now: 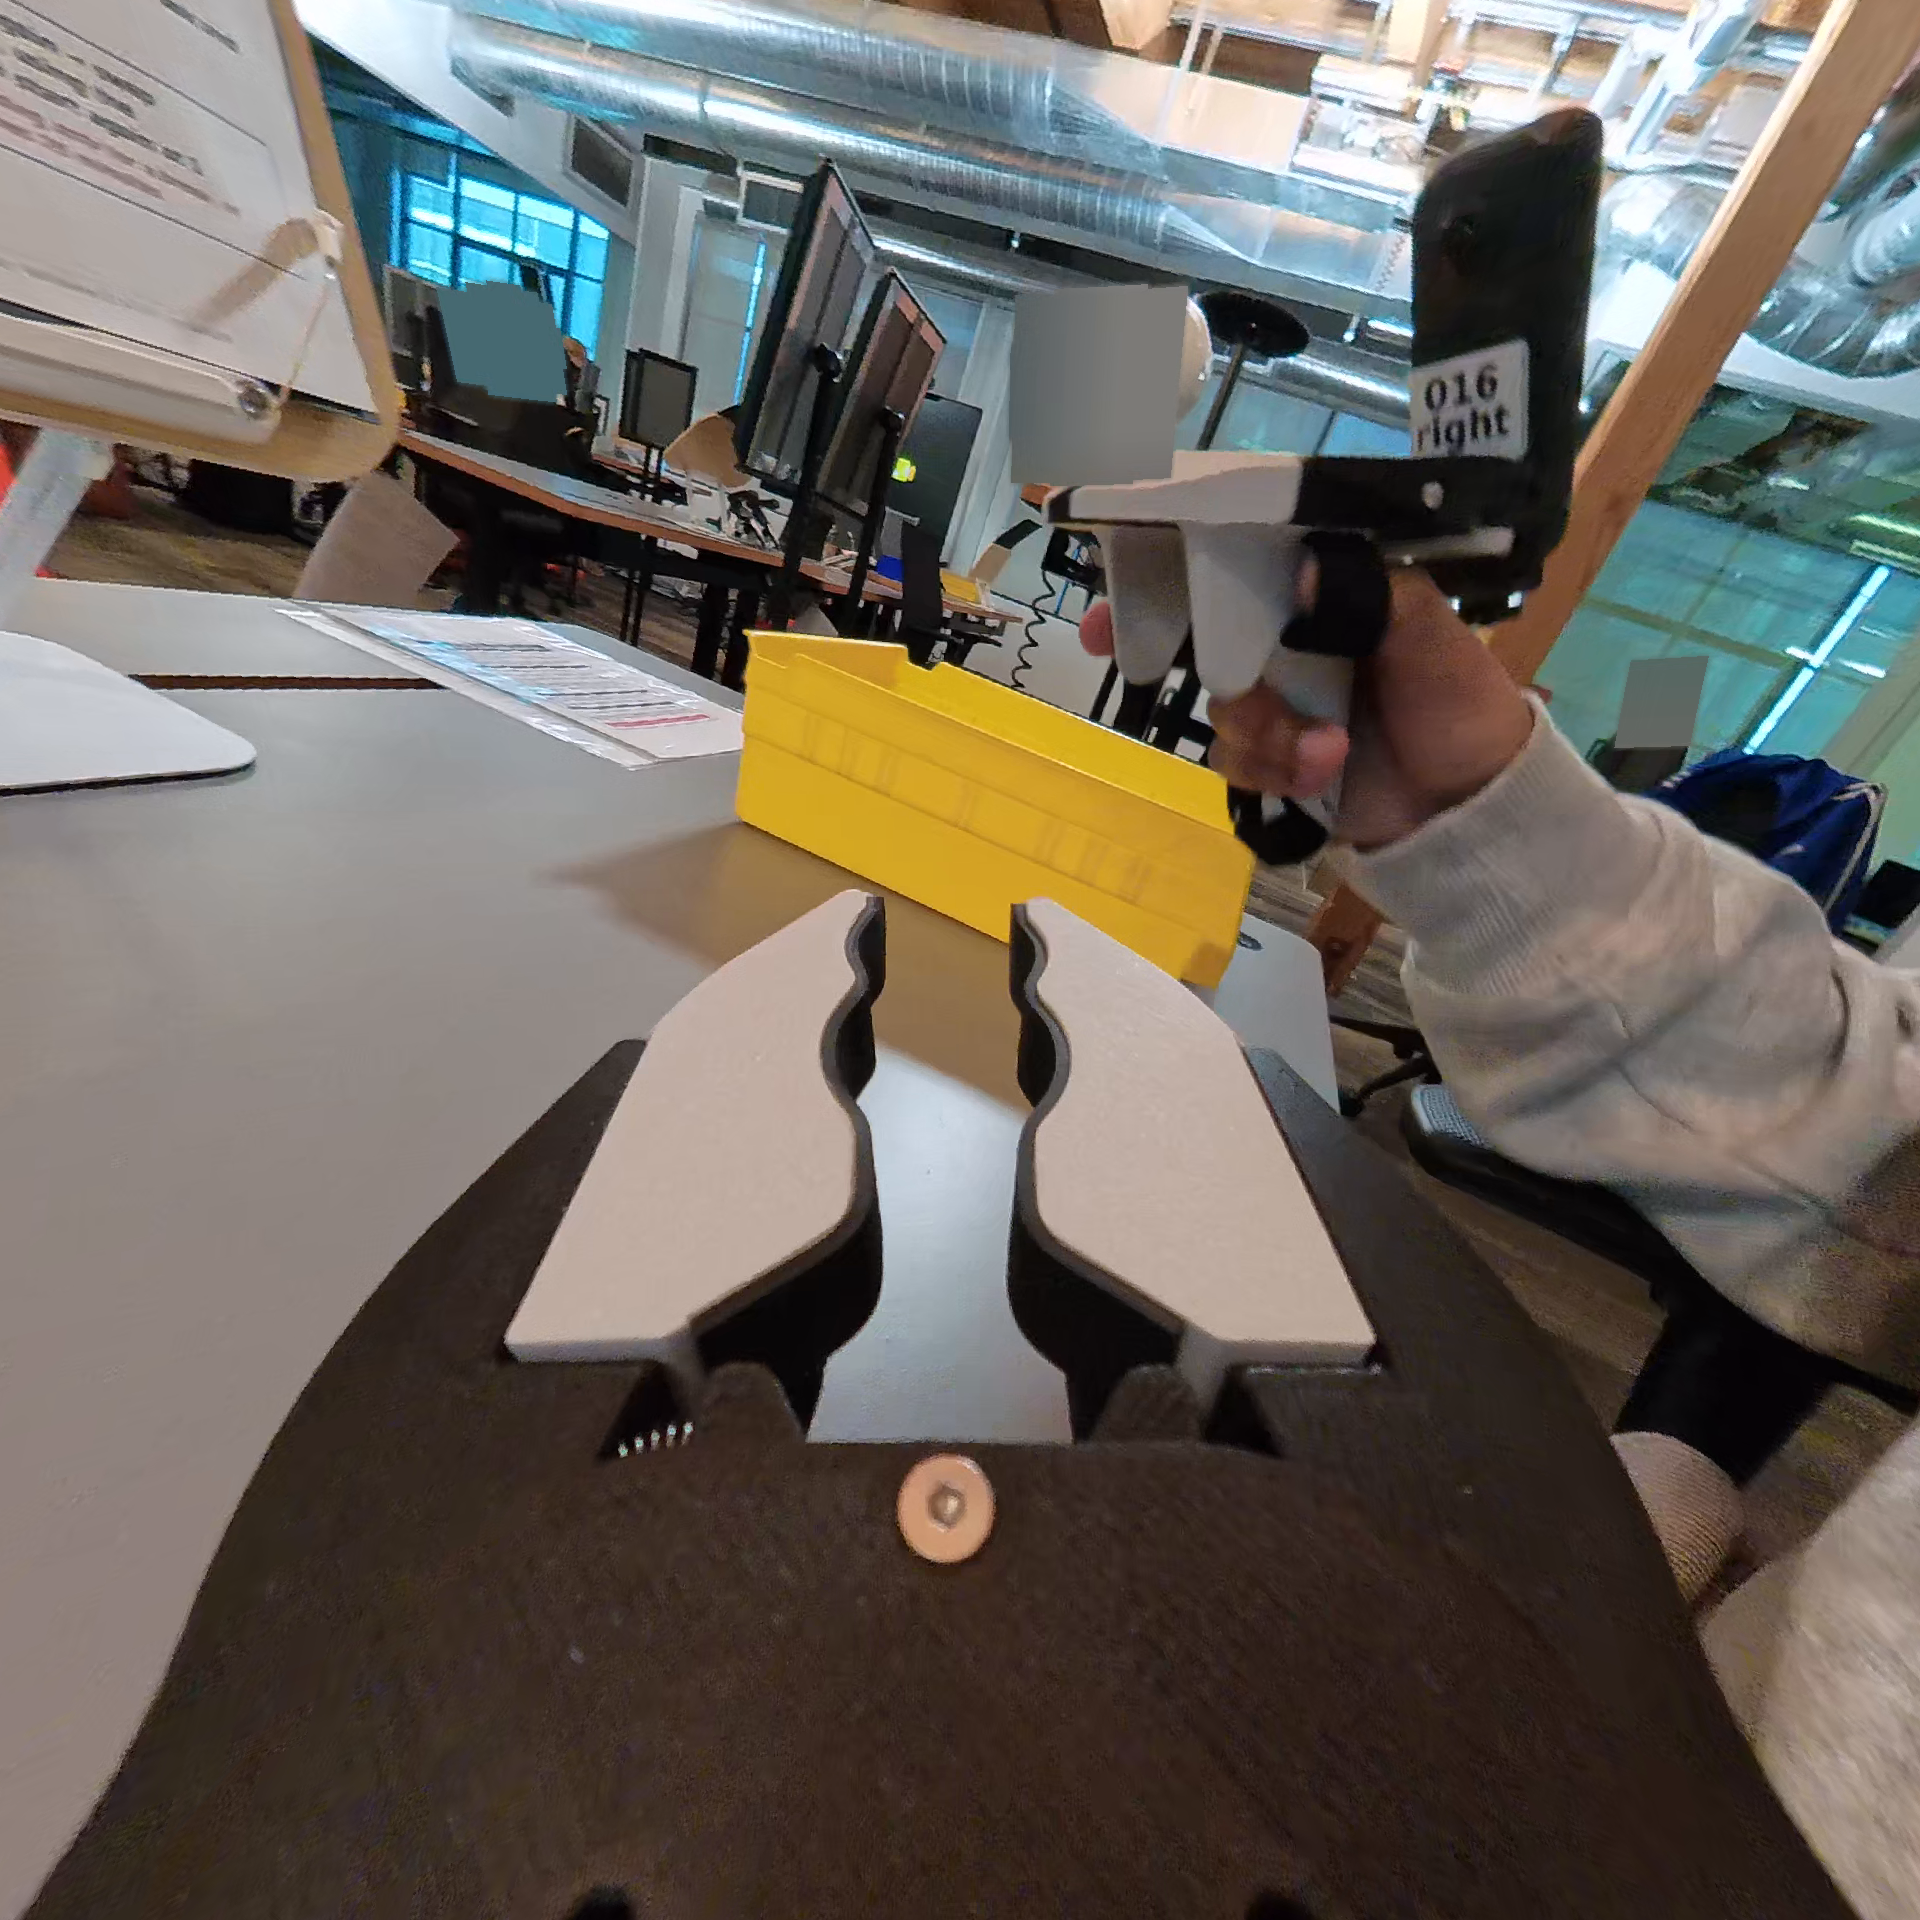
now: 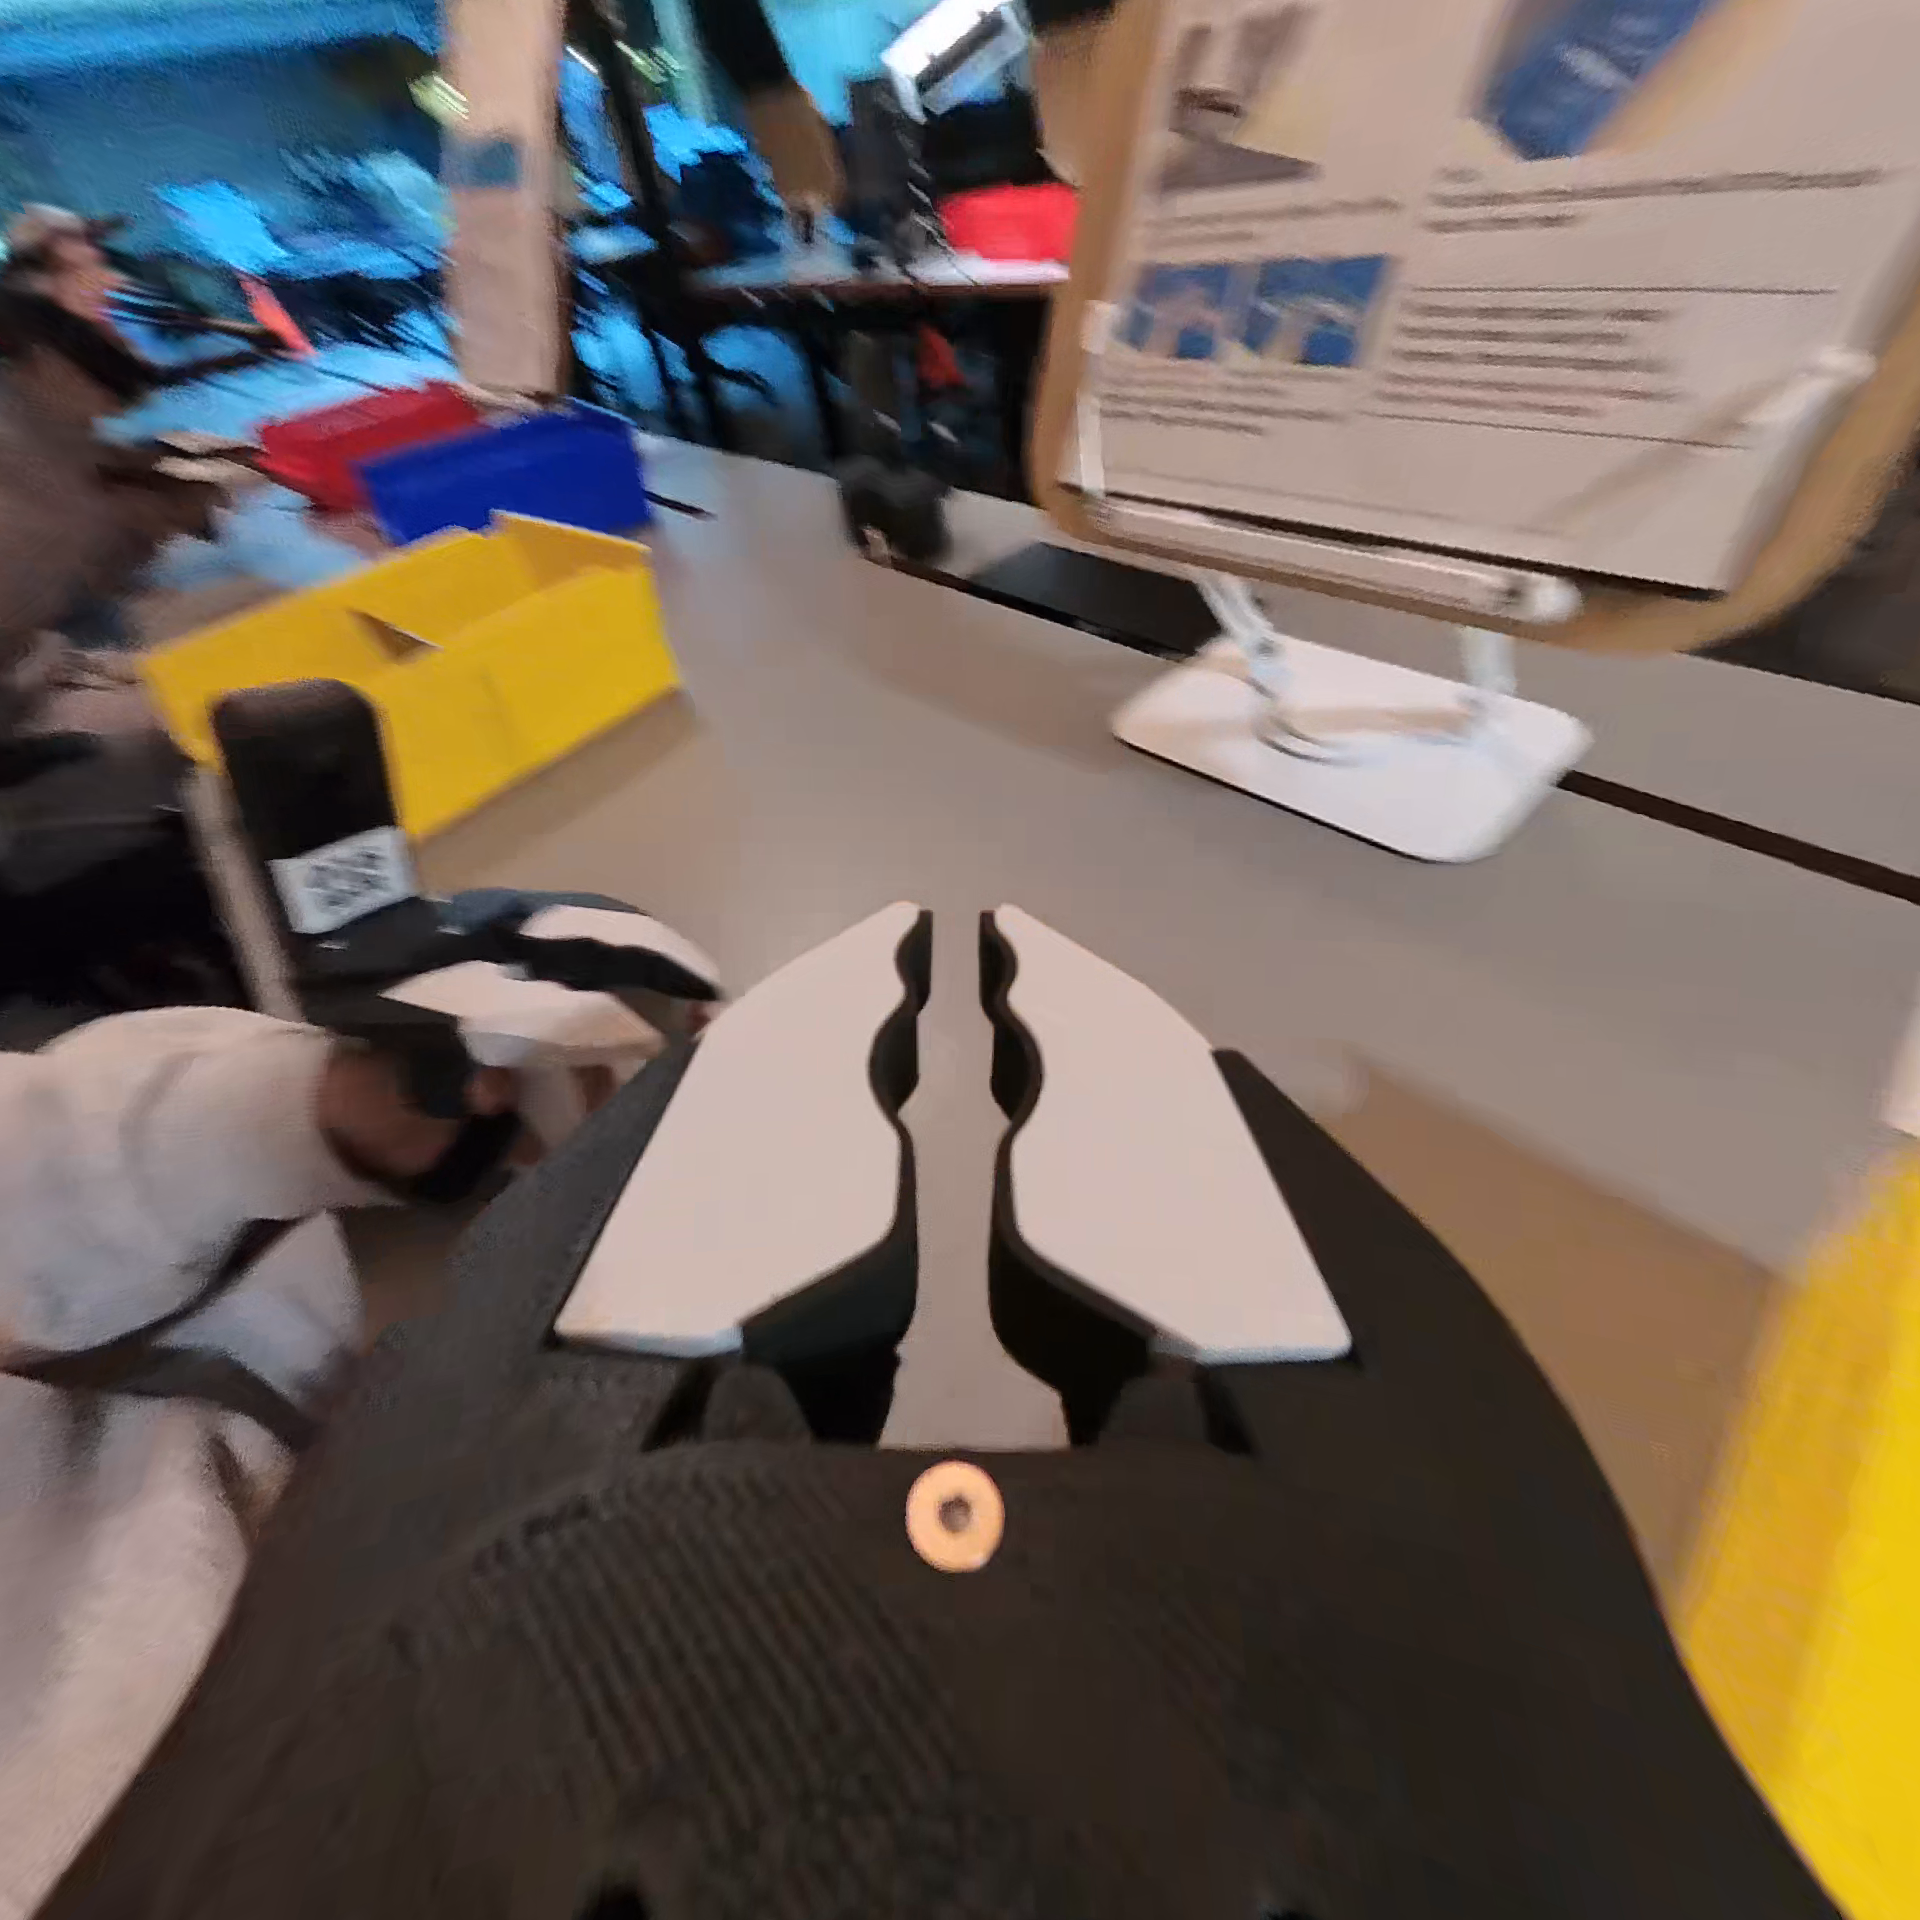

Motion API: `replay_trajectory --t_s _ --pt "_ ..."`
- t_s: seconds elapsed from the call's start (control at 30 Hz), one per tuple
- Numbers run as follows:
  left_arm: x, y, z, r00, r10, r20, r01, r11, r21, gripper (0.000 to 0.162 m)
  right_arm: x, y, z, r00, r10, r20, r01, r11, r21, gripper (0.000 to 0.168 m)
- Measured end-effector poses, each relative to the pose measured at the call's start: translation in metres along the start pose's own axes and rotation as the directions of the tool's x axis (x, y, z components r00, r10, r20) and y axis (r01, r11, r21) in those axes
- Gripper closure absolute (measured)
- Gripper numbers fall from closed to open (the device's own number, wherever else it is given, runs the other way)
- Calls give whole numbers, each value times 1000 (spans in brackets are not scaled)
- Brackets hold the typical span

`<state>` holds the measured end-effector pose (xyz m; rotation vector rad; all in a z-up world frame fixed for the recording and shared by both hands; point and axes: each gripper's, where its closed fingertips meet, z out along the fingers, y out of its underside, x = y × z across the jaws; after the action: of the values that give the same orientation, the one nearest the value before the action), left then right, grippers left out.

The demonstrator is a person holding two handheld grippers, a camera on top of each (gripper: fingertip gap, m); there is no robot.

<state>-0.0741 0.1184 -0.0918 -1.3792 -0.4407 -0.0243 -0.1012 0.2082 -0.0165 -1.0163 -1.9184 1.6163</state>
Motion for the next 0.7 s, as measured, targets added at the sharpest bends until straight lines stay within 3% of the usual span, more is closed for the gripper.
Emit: replay_trajectory --t_s 0.07,0.13,0.23,0.43,0.7 --pt "-5 -3 -3 1000 -12 20 12 1000 12 142 -31 9 21 996 3 95 -6 999 37 160" --pt "-5 -6 -6 1000 -22 4 22 1000 15 162 -57 28 41 986 14 167 -18 1000 22 161" --pt "-6 -12 -9 999 -47 -13 48 999 13 162 -87 56 63 950 118 287 -115 993 -27 159" --pt "-33 -38 -30 992 -23 123 16 998 57 162 -87 94 77 937 192 291 -171 980 -97 157" --pt "-85 -103 -93 939 -125 322 59 977 205 162 -83 109 81 915 258 309 -224 964 -142 156"
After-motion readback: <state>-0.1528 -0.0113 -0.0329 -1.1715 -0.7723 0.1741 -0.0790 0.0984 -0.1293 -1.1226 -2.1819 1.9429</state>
